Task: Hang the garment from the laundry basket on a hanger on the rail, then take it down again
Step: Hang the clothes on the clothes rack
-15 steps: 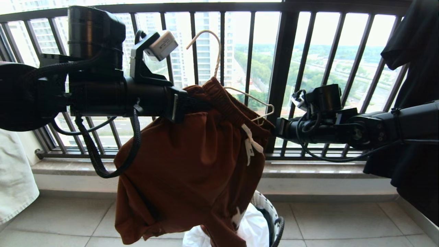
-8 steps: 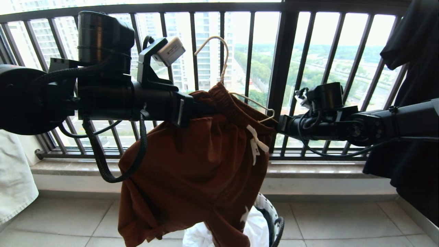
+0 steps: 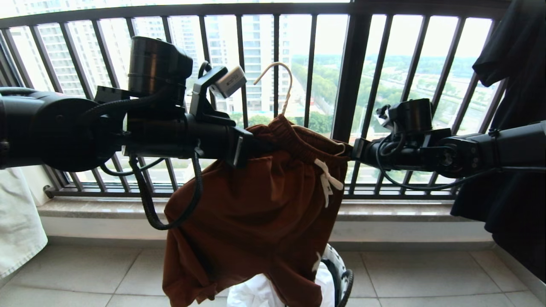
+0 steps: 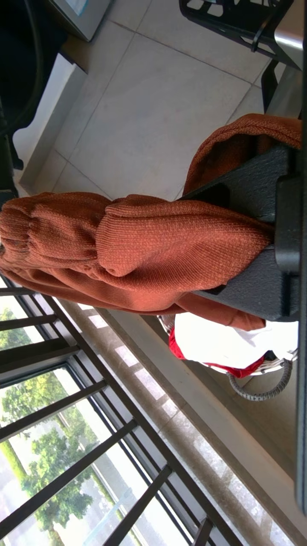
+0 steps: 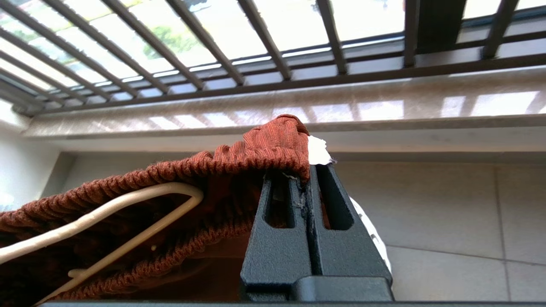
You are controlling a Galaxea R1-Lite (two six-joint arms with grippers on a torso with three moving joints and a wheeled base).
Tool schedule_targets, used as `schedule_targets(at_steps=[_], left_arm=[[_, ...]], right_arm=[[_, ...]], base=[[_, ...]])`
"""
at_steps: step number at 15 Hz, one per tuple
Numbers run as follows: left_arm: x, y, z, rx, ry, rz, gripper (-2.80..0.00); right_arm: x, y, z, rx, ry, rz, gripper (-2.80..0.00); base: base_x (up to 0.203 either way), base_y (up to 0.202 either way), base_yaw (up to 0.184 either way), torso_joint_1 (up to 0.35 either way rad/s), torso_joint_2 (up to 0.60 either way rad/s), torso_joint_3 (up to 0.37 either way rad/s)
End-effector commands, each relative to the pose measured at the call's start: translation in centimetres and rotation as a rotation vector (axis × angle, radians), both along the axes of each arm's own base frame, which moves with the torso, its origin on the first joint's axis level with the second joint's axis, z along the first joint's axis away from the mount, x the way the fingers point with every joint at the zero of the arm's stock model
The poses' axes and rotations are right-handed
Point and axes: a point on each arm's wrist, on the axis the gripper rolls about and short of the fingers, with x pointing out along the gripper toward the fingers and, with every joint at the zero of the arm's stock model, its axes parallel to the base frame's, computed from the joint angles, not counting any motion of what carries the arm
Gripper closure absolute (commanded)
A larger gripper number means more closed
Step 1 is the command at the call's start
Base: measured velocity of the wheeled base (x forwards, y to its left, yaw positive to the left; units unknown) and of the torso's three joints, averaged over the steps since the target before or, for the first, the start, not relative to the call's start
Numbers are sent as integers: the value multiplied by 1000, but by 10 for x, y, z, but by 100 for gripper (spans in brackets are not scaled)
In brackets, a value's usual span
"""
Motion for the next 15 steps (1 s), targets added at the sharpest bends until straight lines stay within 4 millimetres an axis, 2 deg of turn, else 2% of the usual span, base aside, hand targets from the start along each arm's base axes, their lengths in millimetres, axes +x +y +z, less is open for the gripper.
schedule_targets(at_steps=[1, 6, 9, 12, 15], left_arm=[[9, -6, -11, 23, 21, -6, 0], [14, -10, -18, 40, 24, -9, 0], [16, -11, -19, 43, 23, -11, 0], [18, -11, -19, 32, 16, -12, 0], [28, -17, -28, -26, -69, -9, 0]], right_arm=[[0, -2, 6, -16, -25, -38, 0], [-10, 0, 30, -102, -112, -118, 0], [-14, 16, 44, -150, -165, -105, 0], [-23, 38, 74, -243, -269, -106, 0], [-30, 59, 96, -322, -354, -131, 0]], base=[[0, 0, 0, 0, 0, 0], [0, 0, 0, 0, 0, 0], [0, 0, 0, 0, 0, 0], [0, 0, 0, 0, 0, 0], [0, 0, 0, 0, 0, 0]])
